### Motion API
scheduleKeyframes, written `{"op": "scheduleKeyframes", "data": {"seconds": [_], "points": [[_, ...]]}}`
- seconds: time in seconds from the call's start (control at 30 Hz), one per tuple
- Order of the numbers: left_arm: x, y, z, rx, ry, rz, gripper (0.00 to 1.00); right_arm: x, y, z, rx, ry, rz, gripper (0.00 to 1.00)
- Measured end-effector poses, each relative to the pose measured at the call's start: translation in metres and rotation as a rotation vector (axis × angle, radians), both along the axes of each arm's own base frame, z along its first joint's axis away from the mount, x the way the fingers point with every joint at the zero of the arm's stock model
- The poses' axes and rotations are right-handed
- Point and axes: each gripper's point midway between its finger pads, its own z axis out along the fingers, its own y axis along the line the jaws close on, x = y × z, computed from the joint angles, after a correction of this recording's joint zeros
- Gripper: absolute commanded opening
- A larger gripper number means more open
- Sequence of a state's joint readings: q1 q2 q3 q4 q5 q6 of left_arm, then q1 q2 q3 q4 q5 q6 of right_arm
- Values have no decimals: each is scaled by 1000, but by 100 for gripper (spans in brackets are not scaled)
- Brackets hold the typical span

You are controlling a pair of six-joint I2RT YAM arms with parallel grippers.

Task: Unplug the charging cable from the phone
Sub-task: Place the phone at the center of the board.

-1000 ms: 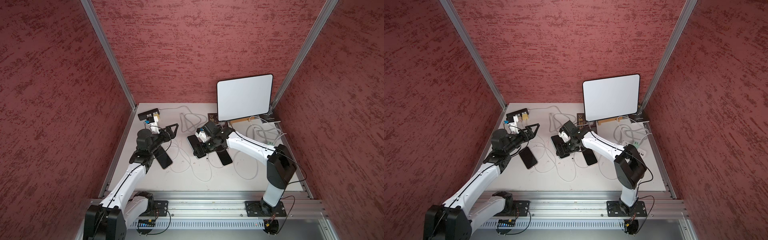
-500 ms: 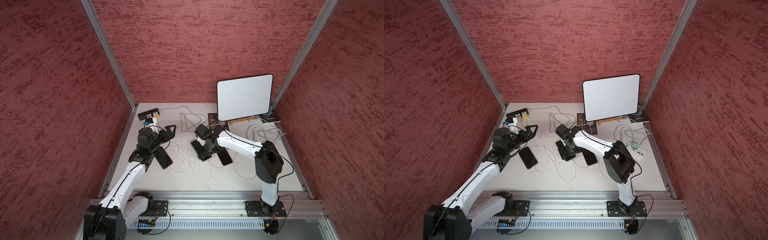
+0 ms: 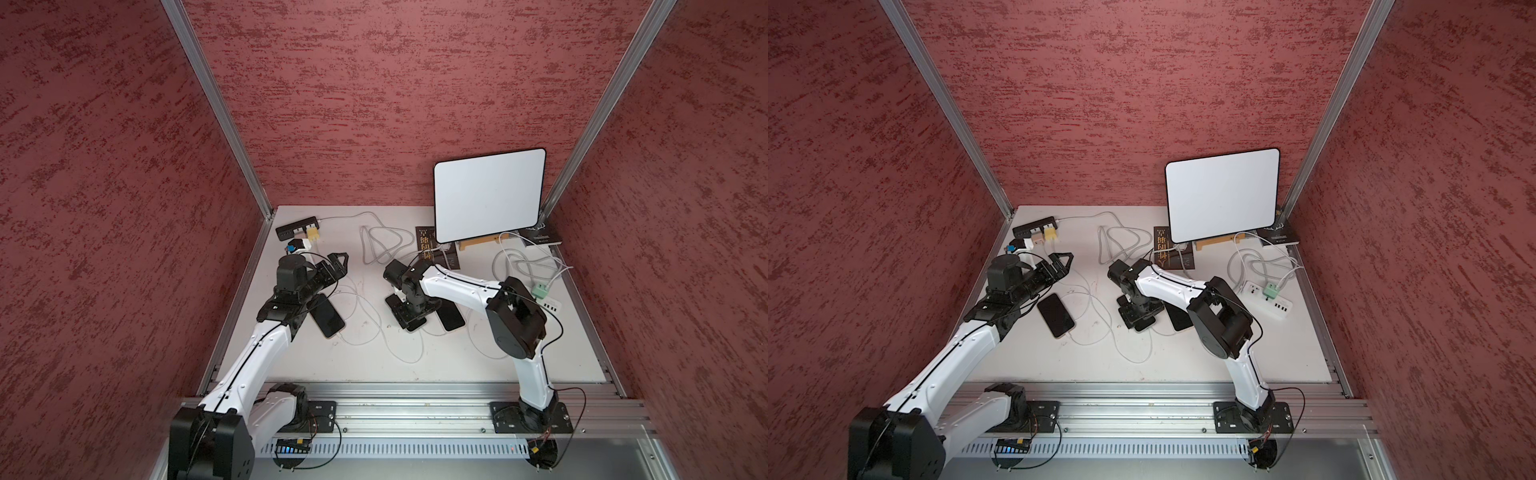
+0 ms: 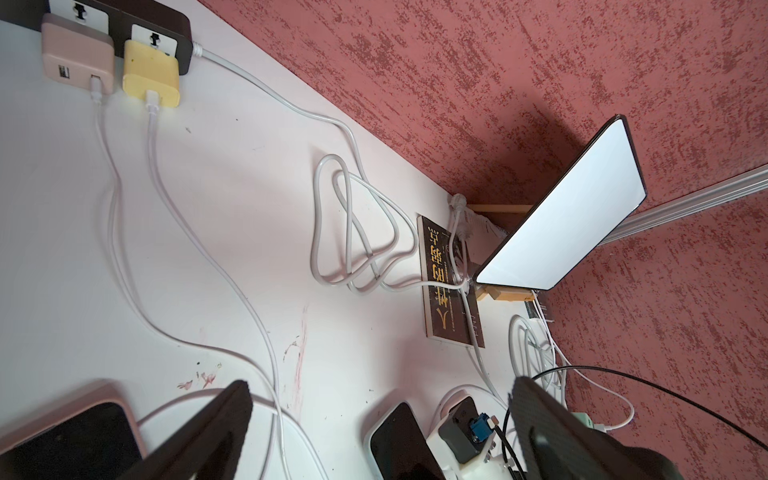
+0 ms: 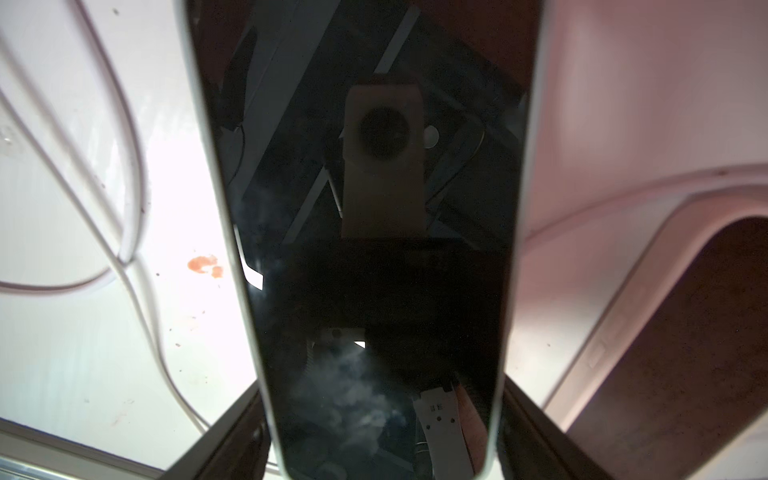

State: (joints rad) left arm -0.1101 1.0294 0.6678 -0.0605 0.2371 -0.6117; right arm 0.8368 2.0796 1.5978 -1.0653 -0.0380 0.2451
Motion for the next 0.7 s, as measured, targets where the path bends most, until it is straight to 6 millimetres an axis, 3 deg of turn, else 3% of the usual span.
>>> {"op": "scheduleKeyframes", "data": {"seconds": [0.23, 0.6, 0.7], "points": [[0, 7, -8, 23, 54, 37, 100, -1, -1, -6, -13, 9, 3, 55], [-7, 17, -27, 59, 144, 83, 100, -1, -1, -10, -19, 14, 10, 97], [-8, 19, -30, 65, 161, 89, 100, 0, 0, -10, -15, 11, 12, 99]]}}
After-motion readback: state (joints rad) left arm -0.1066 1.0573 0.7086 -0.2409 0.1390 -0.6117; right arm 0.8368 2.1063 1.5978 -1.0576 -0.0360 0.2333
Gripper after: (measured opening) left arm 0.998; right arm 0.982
